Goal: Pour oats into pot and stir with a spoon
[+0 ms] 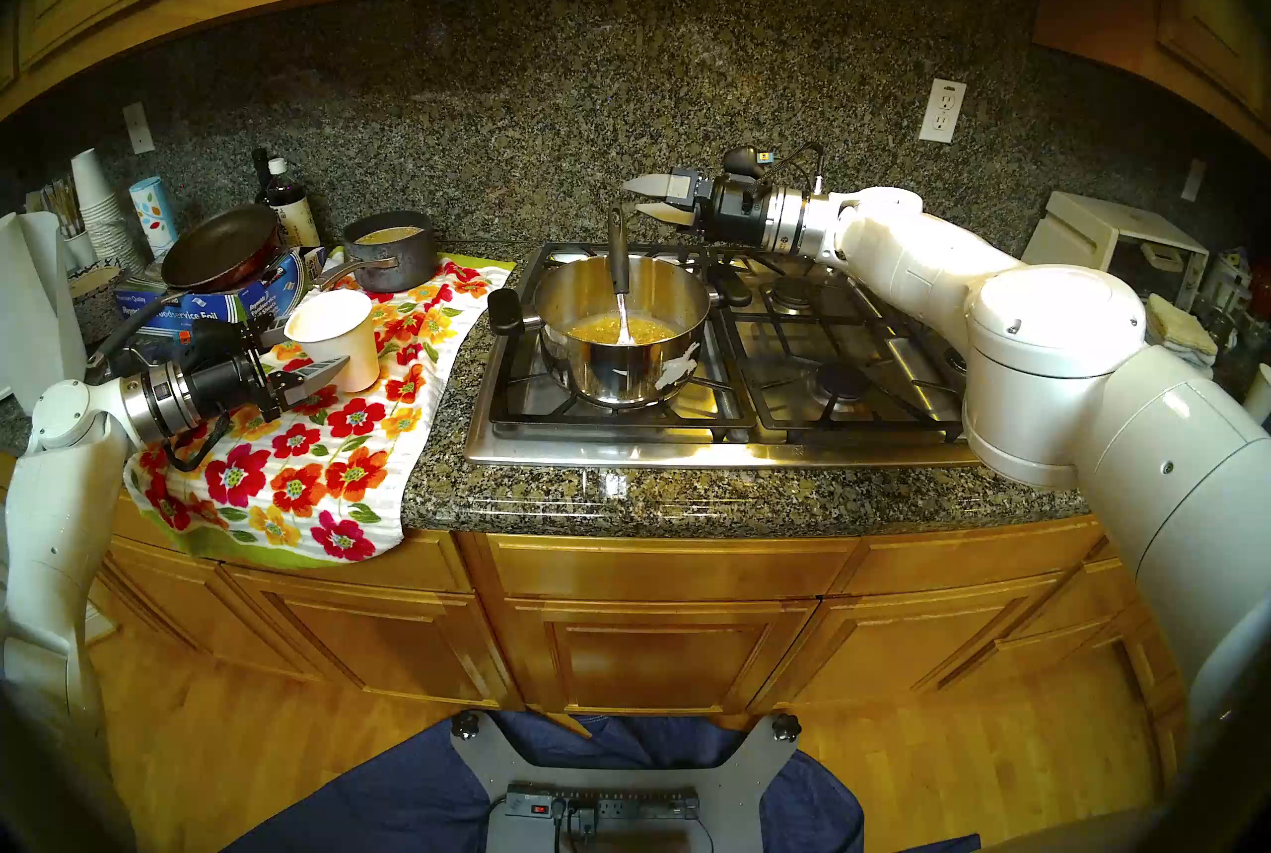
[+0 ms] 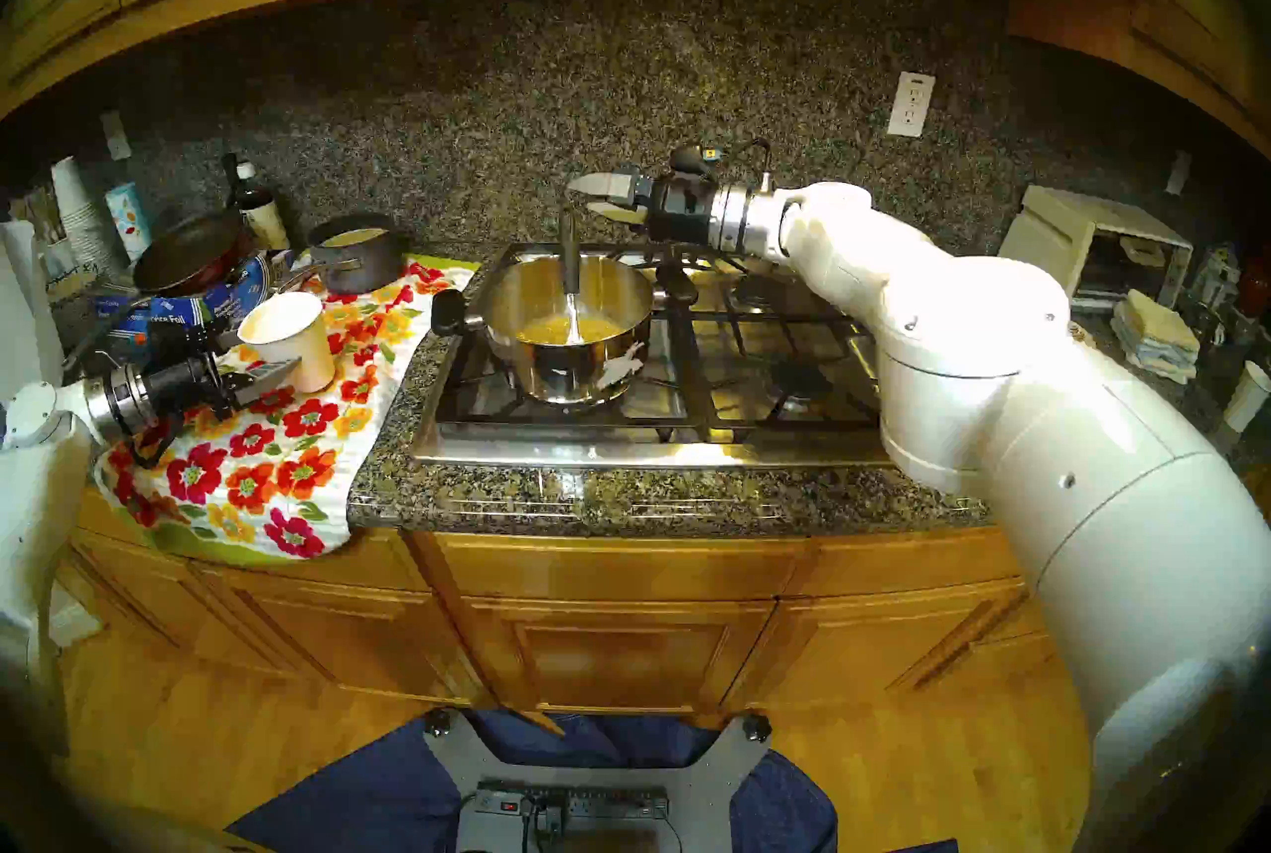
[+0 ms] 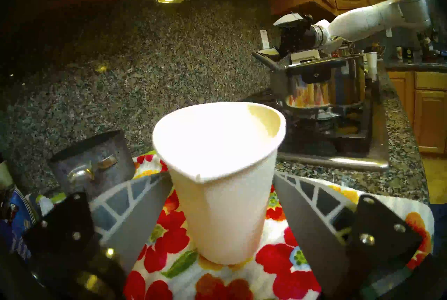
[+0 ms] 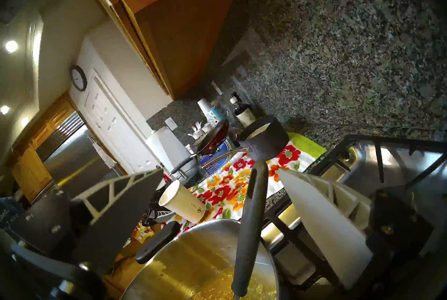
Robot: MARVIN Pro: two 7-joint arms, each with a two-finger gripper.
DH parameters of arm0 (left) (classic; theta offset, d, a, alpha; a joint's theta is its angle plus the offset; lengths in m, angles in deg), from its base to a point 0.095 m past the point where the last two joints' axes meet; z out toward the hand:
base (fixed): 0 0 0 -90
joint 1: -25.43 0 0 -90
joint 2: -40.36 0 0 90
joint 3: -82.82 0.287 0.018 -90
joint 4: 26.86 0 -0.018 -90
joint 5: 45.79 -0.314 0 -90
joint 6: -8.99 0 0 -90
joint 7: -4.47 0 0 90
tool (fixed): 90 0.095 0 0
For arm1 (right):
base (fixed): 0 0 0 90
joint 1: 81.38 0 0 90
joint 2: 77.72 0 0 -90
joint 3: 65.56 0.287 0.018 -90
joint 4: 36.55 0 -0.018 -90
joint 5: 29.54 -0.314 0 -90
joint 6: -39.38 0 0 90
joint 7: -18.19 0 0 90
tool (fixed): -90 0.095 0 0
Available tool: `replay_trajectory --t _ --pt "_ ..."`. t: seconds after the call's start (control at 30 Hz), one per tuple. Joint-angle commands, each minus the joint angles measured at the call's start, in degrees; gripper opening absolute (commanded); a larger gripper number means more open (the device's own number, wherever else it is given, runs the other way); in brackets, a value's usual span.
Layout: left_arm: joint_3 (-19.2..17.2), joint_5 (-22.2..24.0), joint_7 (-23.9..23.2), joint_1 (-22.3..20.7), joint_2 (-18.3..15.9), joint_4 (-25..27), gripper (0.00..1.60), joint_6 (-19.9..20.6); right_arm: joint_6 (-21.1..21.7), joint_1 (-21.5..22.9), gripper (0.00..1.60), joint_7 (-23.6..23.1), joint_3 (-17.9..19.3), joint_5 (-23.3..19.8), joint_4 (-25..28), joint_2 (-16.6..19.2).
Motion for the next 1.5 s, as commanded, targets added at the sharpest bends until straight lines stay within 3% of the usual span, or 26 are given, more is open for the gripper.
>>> replay_trajectory --t 0.0,0.23,0.27,0.3,0.77,1.47 --pt "0.96 0.56 -0.72 -5.59 -0.19 -1.91 1.32 0.05 -0.02 2.34 1.6 -0.16 0.59 -0.47 0.09 0.08" --pt "2.46 0.16 -1.92 -7.06 -0.23 -3.9 1.36 -1.15 -0.03 2.34 1.6 -0.17 0.59 -0.46 0.09 0.08" --pt "2.55 0.18 -2.09 -7.08 -0.27 -3.92 1.41 -1.37 -0.03 2.34 1.6 -0.17 0.59 -0.46 0.09 0.08" --pt "2.56 0.25 -2.19 -7.04 -0.28 -3.86 1.6 -1.5 -0.03 2.34 1.6 -0.17 0.59 -0.46 0.09 0.08" --pt "1.78 -0.14 -2.42 -5.24 -0.96 -1.63 1.6 -3.78 -0.02 2.35 1.6 -0.16 0.61 -0.46 0.09 0.08" --pt "1.64 -1.41 -1.34 -5.14 -1.8 -3.2 1.6 -5.6 -0.01 2.35 1.6 -0.16 0.62 -0.45 0.09 0.08"
